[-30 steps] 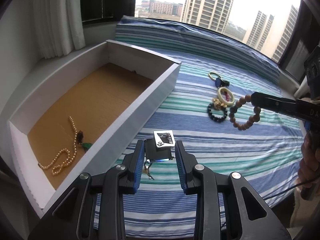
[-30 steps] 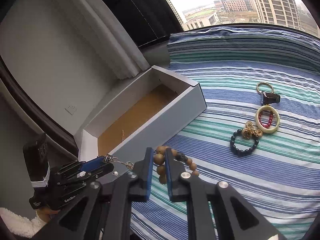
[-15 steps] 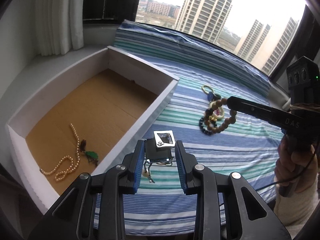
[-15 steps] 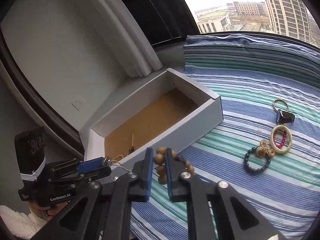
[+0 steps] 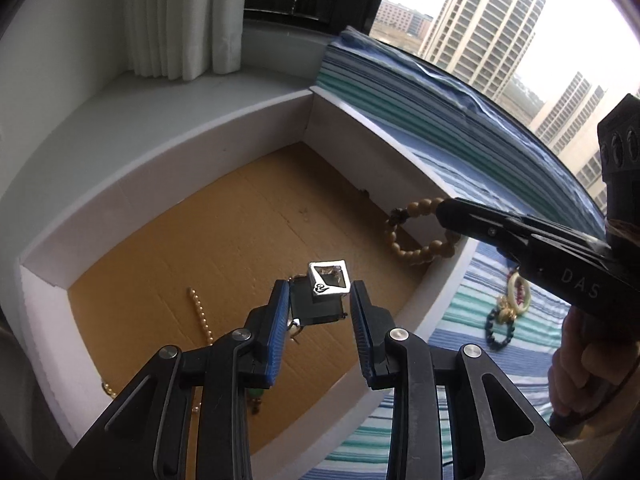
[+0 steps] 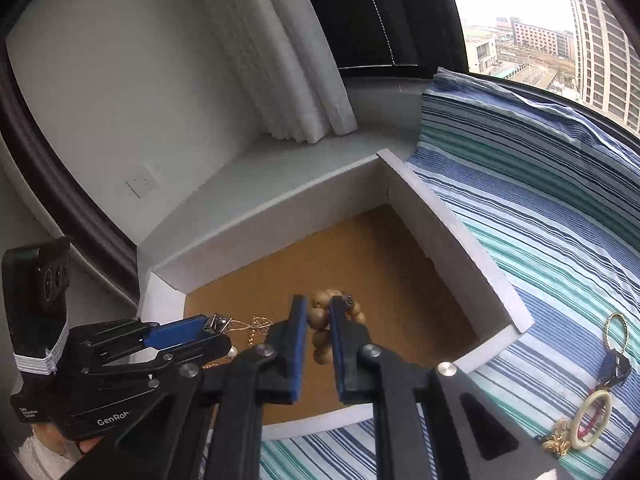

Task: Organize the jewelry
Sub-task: 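Carry the pendant and bracelet into the white box and open both grippers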

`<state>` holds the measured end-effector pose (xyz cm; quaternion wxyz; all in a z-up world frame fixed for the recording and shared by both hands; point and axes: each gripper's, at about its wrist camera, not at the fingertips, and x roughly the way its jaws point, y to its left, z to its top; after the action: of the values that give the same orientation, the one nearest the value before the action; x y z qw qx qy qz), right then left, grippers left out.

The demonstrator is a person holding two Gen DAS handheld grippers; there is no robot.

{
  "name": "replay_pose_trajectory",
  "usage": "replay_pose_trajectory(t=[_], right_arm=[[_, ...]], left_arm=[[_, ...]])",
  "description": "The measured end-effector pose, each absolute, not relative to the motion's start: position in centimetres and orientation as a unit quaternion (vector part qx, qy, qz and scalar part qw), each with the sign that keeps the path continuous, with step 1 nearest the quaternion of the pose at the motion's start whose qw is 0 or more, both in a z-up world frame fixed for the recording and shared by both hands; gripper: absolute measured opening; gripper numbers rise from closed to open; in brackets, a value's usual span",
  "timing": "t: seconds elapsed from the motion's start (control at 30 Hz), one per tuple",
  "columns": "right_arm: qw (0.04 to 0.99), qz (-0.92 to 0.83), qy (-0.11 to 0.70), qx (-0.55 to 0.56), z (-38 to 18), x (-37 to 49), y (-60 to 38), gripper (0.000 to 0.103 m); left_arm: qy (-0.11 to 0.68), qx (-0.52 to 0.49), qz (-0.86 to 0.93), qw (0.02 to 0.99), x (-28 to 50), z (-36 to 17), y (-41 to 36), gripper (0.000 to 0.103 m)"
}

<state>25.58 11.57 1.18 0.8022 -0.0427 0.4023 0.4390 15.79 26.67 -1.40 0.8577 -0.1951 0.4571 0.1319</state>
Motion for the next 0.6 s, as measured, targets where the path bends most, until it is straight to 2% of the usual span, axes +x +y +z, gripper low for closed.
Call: replay_pose_trajectory(t=[0.23, 0.27, 0.3, 0.33, 0.37, 0.4, 0.5, 0.57, 0.6], right_arm=[[0.808, 0.395, 0.430, -0.086, -3.5, 27.7, 14.3, 0.013], [0.809, 0.392, 0.429, -0.084, -3.6, 27.8, 14.1, 0.014], [0.810, 0.390, 0.430, -0.080, -3.6, 27.7, 13.9, 0.025], [0.813, 0.387, 0.429, -0.075, -3.4, 27.7, 13.6, 0.044], [0.817, 0.384, 0.424, -0.070, -3.1, 27.4, 13.2, 0.051], [0.822, 0.382, 0.417, -0.066, -2.7, 26.9, 12.5, 0.055], [0.838, 0.372, 0.395, -0.061, -1.6, 24.8, 10.4, 0.055], [0.853, 0.357, 0.376, -0.063, -1.2, 22.7, 8.3, 0.056], [0.860, 0.349, 0.366, -0.065, -1.2, 21.5, 7.1, 0.061]], left_arm=[[0.489, -0.178, 0.169, 0.837, 17.7, -5.7, 27.1, 0.033], [0.489, -0.175, 0.177, 0.836, 17.7, -5.9, 27.1, 0.040], [0.487, -0.174, 0.183, 0.836, 17.6, -6.0, 27.3, 0.048], [0.482, -0.173, 0.188, 0.838, 17.4, -5.9, 27.3, 0.067], [0.474, -0.172, 0.193, 0.842, 16.9, -5.6, 27.2, 0.080], [0.464, -0.168, 0.199, 0.847, 16.4, -5.1, 26.9, 0.083], [0.441, -0.146, 0.194, 0.864, 15.0, -3.5, 25.6, 0.086], [0.422, -0.132, 0.187, 0.877, 13.6, -2.5, 23.9, 0.096], [0.413, -0.125, 0.183, 0.883, 13.0, -2.1, 22.9, 0.098]])
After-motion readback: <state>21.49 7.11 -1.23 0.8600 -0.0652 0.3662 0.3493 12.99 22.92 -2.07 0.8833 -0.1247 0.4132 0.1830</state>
